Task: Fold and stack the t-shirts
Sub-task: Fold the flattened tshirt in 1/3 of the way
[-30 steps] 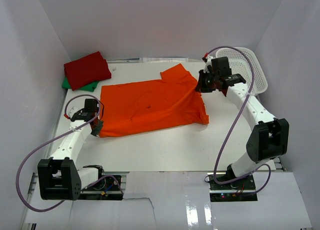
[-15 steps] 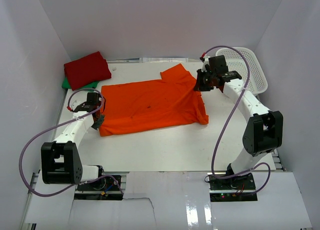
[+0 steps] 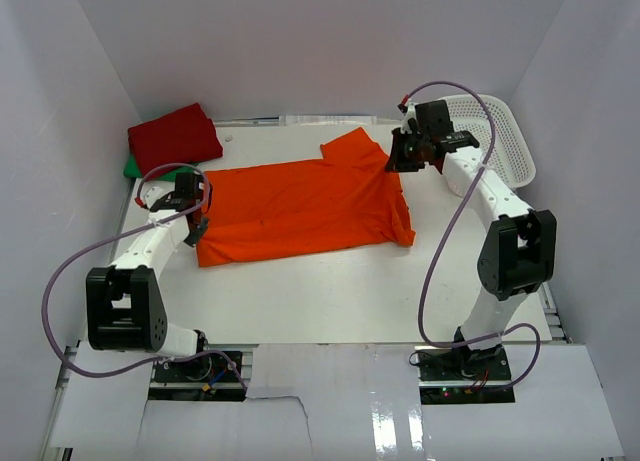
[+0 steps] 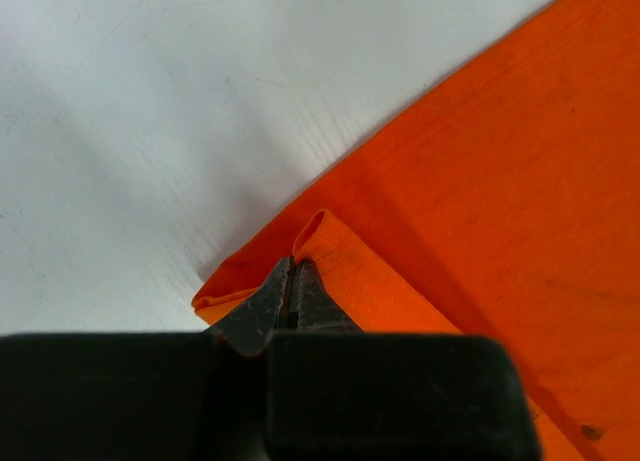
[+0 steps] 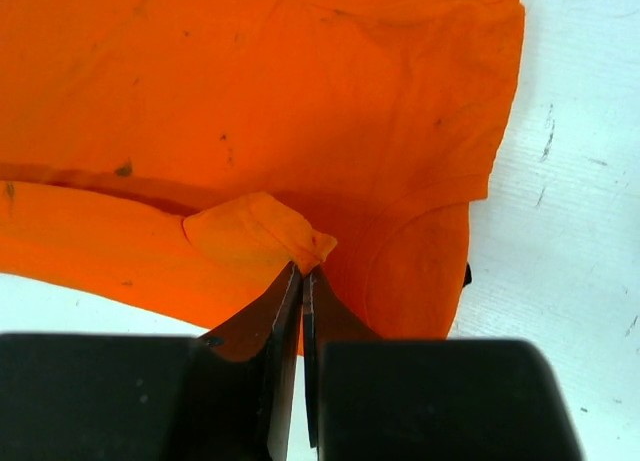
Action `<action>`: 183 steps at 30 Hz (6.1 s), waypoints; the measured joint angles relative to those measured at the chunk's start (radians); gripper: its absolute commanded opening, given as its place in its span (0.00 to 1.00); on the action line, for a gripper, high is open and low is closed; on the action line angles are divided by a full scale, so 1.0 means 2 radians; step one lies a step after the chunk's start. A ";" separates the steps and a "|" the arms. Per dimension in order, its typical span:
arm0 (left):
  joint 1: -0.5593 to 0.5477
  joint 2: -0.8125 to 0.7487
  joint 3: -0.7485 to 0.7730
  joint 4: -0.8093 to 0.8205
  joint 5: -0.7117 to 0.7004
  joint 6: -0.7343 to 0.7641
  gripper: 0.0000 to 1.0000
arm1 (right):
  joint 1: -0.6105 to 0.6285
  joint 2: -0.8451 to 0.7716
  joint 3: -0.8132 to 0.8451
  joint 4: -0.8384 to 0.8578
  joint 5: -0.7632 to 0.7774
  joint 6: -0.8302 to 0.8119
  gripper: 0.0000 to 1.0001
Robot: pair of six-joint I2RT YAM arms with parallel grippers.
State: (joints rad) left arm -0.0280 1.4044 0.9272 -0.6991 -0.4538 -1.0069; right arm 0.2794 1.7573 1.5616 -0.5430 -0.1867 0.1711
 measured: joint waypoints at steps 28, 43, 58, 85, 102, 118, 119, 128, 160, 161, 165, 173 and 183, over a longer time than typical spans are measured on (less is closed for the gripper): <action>-0.079 -0.008 0.047 0.042 0.003 0.092 0.98 | 0.075 -0.113 -0.165 -0.017 0.126 -0.009 0.68; -0.079 0.095 -0.008 0.100 0.011 0.048 0.98 | 0.119 -0.120 -0.258 -0.007 0.228 0.003 0.62; -0.079 0.122 -0.005 0.117 -0.023 0.037 0.98 | 0.129 -0.050 -0.258 0.001 0.309 0.017 0.10; -0.072 0.128 -0.005 0.133 -0.034 0.041 0.98 | 0.111 0.012 -0.169 -0.153 0.454 0.022 0.26; -0.068 0.085 0.020 0.040 -0.023 0.045 0.98 | 0.065 0.018 0.027 -0.113 0.320 0.020 0.51; 0.015 0.207 0.294 0.058 0.026 0.153 0.95 | -0.061 0.304 0.325 0.007 -0.047 -0.006 0.82; 0.016 0.221 0.299 0.060 0.030 0.160 0.94 | -0.064 0.311 0.328 0.015 -0.054 -0.005 0.81; 0.028 0.287 0.315 0.090 0.069 0.204 0.94 | -0.047 0.350 0.347 0.055 -0.067 -0.009 0.75; -0.082 -0.027 -0.039 0.129 0.094 0.173 0.98 | 0.105 0.040 -0.139 0.076 0.120 -0.022 0.47; -0.082 -0.027 -0.042 0.133 0.094 0.170 0.98 | 0.106 0.040 -0.144 0.074 0.121 -0.020 0.43; -0.082 -0.031 -0.052 0.152 0.092 0.157 0.98 | 0.107 0.040 -0.164 0.075 0.126 -0.012 0.25; -0.088 -0.016 -0.090 0.187 0.088 0.136 0.98 | 0.112 0.038 -0.196 0.078 0.146 -0.006 0.30; -0.109 0.024 -0.117 0.240 0.073 0.124 0.98 | 0.116 0.000 -0.246 0.084 0.172 0.002 0.33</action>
State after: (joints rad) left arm -0.2459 1.4521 0.6922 -0.2192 -0.3073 -0.7593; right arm 0.5110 1.7569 1.0702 -0.3748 0.1570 0.1761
